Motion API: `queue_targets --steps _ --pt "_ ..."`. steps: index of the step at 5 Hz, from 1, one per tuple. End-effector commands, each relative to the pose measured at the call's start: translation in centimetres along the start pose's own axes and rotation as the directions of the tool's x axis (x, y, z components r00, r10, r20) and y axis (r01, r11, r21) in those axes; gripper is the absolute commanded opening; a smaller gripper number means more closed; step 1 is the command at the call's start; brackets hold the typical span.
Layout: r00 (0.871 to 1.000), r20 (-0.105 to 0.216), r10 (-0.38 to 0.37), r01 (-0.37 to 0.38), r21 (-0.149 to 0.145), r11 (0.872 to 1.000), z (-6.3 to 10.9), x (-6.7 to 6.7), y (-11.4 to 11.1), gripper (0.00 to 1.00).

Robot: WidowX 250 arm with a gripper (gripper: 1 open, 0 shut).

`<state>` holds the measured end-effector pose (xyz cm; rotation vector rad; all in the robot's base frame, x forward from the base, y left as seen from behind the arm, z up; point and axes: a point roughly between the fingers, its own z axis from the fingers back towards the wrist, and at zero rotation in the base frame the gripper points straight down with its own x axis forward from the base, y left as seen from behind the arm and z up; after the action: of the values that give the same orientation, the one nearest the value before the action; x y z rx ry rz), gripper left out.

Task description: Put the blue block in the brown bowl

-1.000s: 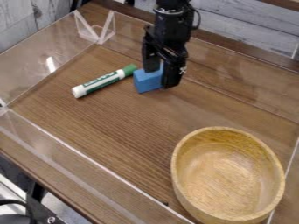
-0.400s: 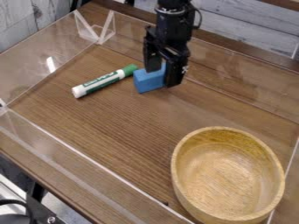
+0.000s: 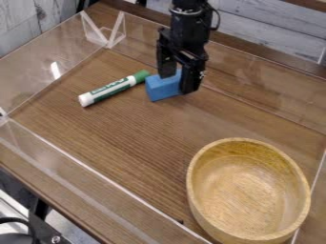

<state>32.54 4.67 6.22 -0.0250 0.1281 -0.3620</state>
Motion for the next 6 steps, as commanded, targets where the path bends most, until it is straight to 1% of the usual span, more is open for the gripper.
queue_targets --steps 1,3,4,6 --pt "0.998 0.055 0.020 -0.021 0.025 0.999 1.8 0.6 0.8 1.00" --pt "0.998 0.056 0.027 -0.028 0.023 0.999 2.0 0.7 0.8 1.00" --pt "0.998 0.051 0.032 -0.033 0.015 0.999 1.9 0.8 0.9 1.00" --pt "0.998 0.055 0.005 -0.006 0.017 1.000 1.0 1.0 2.1 1.00"
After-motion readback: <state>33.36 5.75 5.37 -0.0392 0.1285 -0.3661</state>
